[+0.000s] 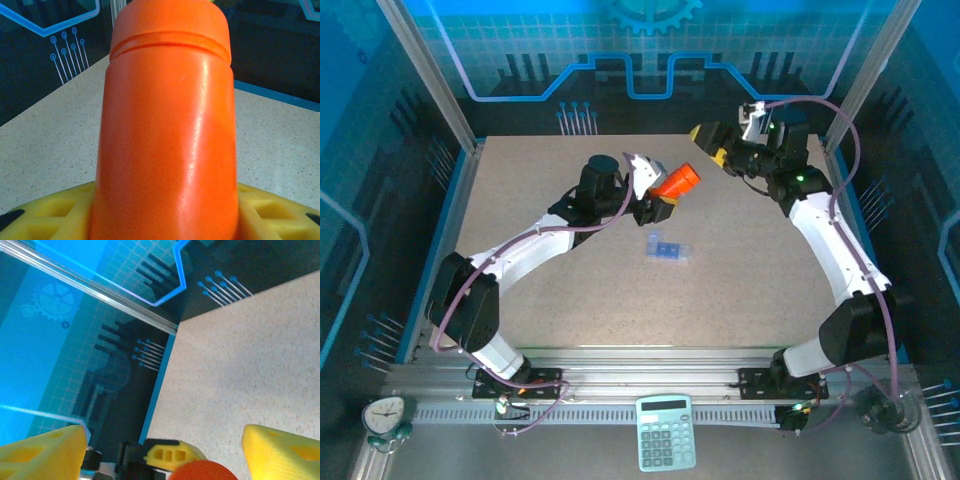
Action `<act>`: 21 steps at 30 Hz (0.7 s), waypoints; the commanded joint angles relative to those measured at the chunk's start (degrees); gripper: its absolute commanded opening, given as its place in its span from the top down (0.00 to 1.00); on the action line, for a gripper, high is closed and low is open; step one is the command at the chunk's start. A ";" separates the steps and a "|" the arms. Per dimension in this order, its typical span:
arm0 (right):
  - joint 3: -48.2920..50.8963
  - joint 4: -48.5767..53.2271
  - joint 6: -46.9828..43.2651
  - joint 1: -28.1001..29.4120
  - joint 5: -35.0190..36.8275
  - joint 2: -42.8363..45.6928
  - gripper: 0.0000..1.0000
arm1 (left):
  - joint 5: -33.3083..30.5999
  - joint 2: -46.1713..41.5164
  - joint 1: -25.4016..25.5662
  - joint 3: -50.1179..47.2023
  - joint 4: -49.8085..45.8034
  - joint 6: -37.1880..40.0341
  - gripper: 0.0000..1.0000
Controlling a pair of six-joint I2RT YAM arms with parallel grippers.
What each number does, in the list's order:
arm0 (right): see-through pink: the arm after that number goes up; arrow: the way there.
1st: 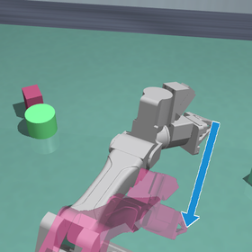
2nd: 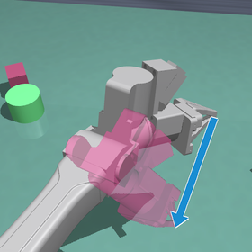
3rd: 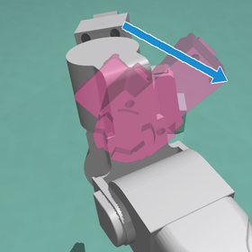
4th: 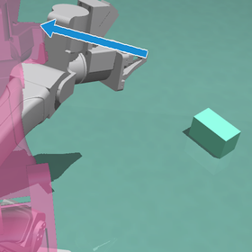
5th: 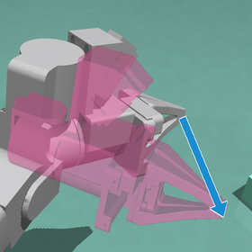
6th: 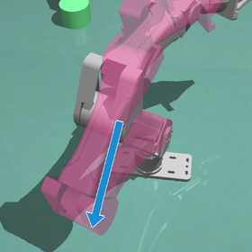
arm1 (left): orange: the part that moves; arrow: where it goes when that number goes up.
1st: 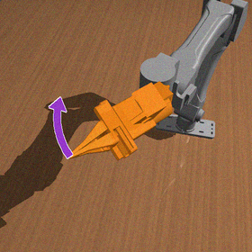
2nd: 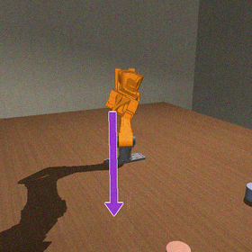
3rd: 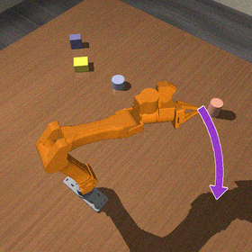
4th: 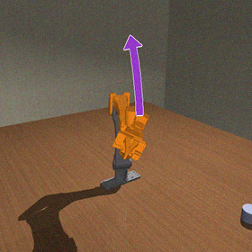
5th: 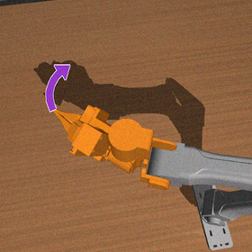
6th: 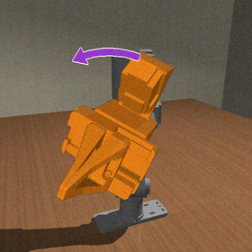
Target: Sort the pills into containers
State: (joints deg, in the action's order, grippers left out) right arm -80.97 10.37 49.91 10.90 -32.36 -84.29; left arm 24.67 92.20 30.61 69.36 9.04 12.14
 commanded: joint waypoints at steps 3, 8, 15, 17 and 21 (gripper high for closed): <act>4.55 -1.91 -2.05 -0.67 -3.08 -0.90 0.24 | 0.98 0.86 0.28 0.93 3.35 2.39 1.00; 7.45 -3.55 -1.06 -0.81 -3.75 -1.24 0.25 | 2.09 1.79 -0.09 0.47 3.94 3.50 1.00; 8.80 -5.75 0.71 -0.17 -5.62 -1.82 0.27 | 3.08 2.10 -0.78 -1.32 5.69 3.60 1.00; 9.14 -6.14 0.89 0.36 -5.68 -1.84 0.28 | 3.27 2.19 -0.82 -1.59 5.95 3.42 1.00; 9.34 -6.56 1.47 1.36 -6.09 -2.10 0.29 | 3.21 2.67 -0.94 -1.63 6.13 3.48 1.00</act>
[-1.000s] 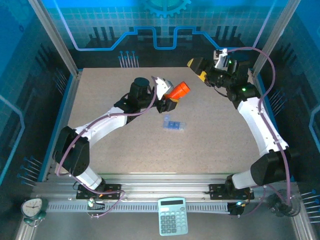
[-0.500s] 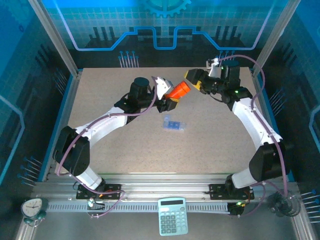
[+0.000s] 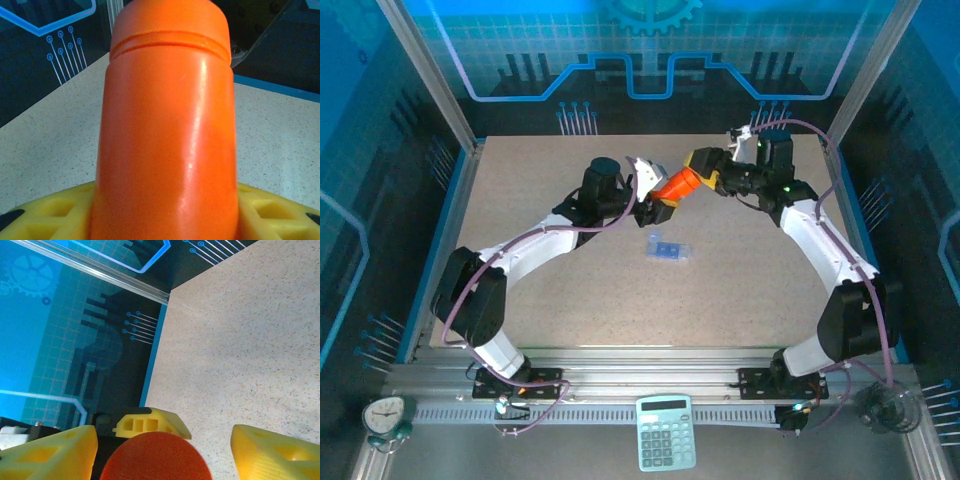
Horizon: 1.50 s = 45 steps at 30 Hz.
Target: Sort the pills into containers
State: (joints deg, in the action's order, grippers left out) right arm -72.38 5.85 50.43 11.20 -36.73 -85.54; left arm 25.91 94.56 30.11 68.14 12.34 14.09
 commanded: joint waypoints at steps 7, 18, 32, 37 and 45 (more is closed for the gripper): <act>1.37 -3.21 2.05 2.01 -2.60 -1.32 0.34 | 1.94 0.89 -0.52 -0.71 3.24 1.48 1.00; 2.42 -4.49 0.71 2.54 -3.84 -1.61 0.60 | 2.24 1.06 -1.59 -1.76 6.96 -1.61 1.00; 4.74 -30.30 -5.85 1.31 -17.56 -3.01 0.49 | 12.07 -0.76 -6.48 -2.06 11.08 -13.26 1.00; 6.66 -37.24 5.44 -0.44 -10.97 -1.93 0.30 | 11.77 -1.93 -7.18 -2.76 9.76 -11.27 1.00; 5.73 -17.88 6.52 -1.11 4.68 2.77 0.28 | 5.35 -1.59 -7.27 -3.75 7.76 -6.06 1.00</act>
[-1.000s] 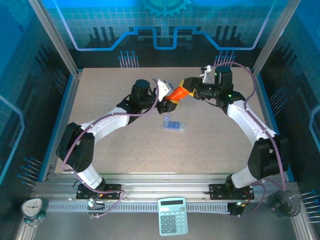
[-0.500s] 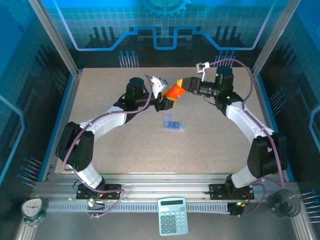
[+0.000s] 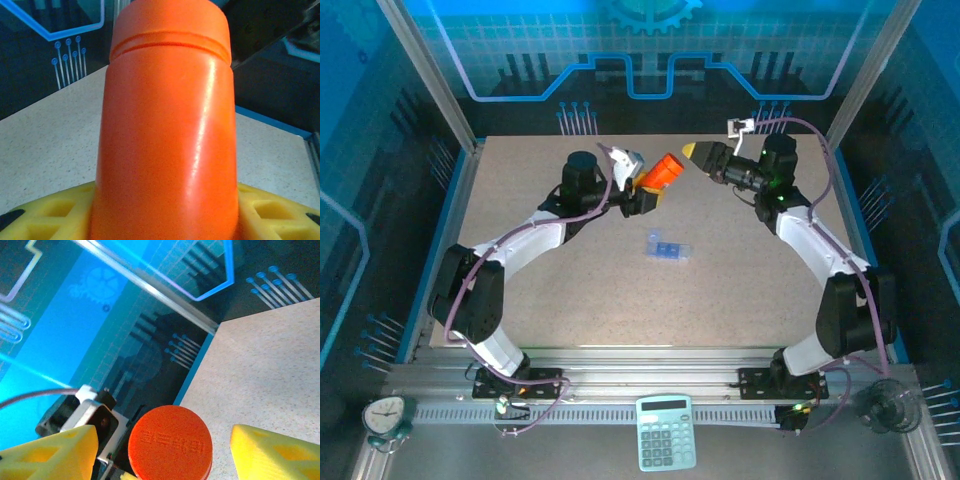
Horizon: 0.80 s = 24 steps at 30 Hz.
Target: Sort the pills into containers
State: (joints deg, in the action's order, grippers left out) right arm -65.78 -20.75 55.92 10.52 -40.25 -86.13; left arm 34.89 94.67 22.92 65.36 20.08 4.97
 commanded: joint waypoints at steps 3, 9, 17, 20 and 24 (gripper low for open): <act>-1.42 15.78 1.87 -0.21 14.15 4.51 0.26 | -7.69 -1.35 -0.10 -1.36 1.12 4.66 1.00; -4.26 21.45 2.11 2.50 18.19 3.81 0.24 | -9.92 0.03 0.06 -1.59 3.13 4.62 1.00; -7.88 23.04 1.38 6.87 20.32 0.63 0.22 | -9.91 0.38 0.65 -1.74 3.32 4.52 1.00; -9.58 23.56 1.04 8.28 20.52 -1.06 0.22 | -9.76 0.12 1.04 -2.08 3.41 4.51 1.00; -11.66 24.19 0.51 9.88 20.64 -3.40 0.23 | -9.82 -0.09 1.79 -2.36 3.31 4.52 1.00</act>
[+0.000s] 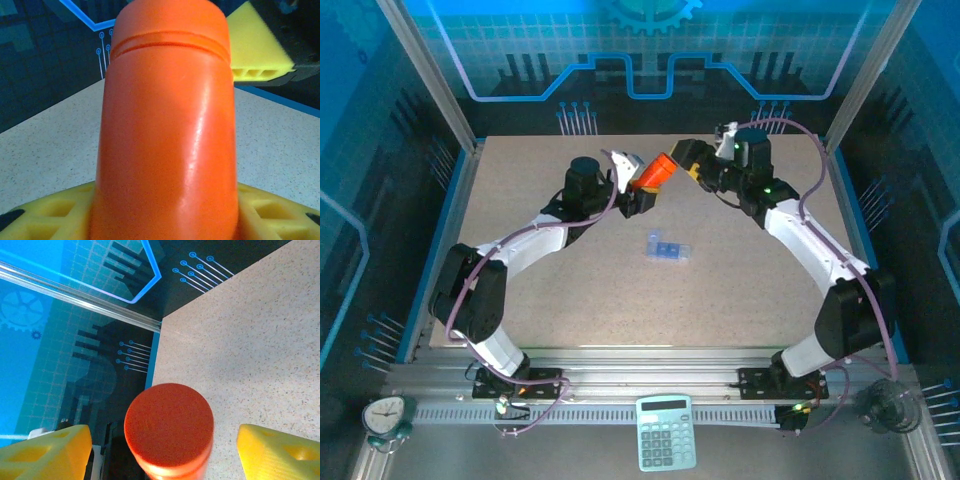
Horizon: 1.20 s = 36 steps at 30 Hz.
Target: Sort the pills into containers
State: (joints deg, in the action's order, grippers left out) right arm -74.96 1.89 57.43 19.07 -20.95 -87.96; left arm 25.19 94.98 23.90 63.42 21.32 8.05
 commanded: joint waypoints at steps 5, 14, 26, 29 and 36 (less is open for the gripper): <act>-4.12 1.69 -1.18 2.53 0.87 -3.59 0.27 | -0.26 -0.67 1.71 -0.43 1.80 2.04 1.00; -1.67 0.03 -1.53 2.70 0.96 -2.60 0.53 | -0.61 -0.94 2.11 -0.92 2.05 1.60 1.00; -0.49 -22.19 -13.09 -3.45 -29.07 -8.25 0.62 | 11.82 -1.88 0.12 0.16 2.91 -7.86 1.00; -0.51 -26.32 -10.31 -3.90 -31.66 -8.94 0.51 | 12.66 -2.08 0.18 0.12 2.95 -8.97 1.00; 4.46 -13.43 -4.00 -5.07 -9.61 -0.16 0.30 | 4.83 -3.23 0.48 -0.66 1.21 -5.21 1.00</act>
State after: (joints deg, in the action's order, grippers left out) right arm -72.16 -16.38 50.09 15.07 -41.21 -94.08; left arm 32.14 94.11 23.88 62.78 22.98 0.34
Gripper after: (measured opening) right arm 0.673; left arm 0.530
